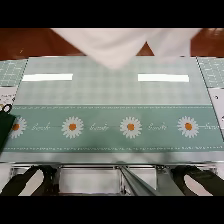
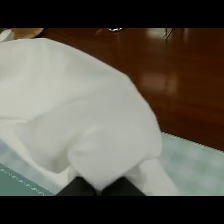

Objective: Fold the shirts.

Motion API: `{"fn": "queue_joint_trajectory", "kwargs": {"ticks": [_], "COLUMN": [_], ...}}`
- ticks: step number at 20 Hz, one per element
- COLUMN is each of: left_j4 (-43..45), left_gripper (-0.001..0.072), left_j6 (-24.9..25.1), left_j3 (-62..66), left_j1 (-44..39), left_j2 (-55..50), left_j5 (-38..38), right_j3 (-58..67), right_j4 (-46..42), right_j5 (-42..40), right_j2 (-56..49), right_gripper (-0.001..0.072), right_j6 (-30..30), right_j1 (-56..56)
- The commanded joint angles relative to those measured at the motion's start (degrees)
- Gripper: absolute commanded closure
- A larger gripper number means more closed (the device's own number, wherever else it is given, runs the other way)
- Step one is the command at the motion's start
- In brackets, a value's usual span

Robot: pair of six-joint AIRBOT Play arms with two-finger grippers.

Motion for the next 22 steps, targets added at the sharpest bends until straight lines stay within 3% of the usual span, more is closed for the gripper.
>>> {"fn": "queue_joint_trajectory", "kwargs": {"ticks": [1,6,10,13,15,18,22], "left_j4": [2.93,12.92,19.82,19.91,19.89,18.8,15.08], "left_gripper": [0.0688,0.0688,0.0688,0.0688,0.0688,0.0688,0.0688], "left_j6": [-0.98,-5.01,-8.24,-8.17,-7.78,-7.58,-4.35], "left_j3": [2.75,0.85,-13.73,-28.44,-38.58,-50.6,-56.96], "left_j1": [4.37,4.85,3.39,1.51,1.11,0.28,-6.58], "left_j2": [8.5,14.1,18.91,19.47,17.81,13.4,1.07], "left_j5": [-3.89,-26.08,-26.67,-26.69,-23.43,-10.6,7.8], "right_j3": [1.22,-10.91,-30.73,-47.34,-56.22,-60.04,-58.55], "right_j4": [-4.44,-5.75,-6.93,-7.76,-9.9,-10.38,-2.34], "right_j5": [7.32,16.46,16.65,12.31,6.58,-3.08,-18.34], "right_j2": [6.58,15.91,23.69,26.64,24.92,14.84,-4.79], "right_gripper": [0.0684,0.0684,0.0684,0.0684,0.0684,0.0684,0.0684], "right_j6": [0.61,2.1,3.69,4.24,3.74,0.92,-4.76], "right_j1": [-0.15,-0.13,-0.13,-0.13,-0.15,-0.15,-0.15]}}
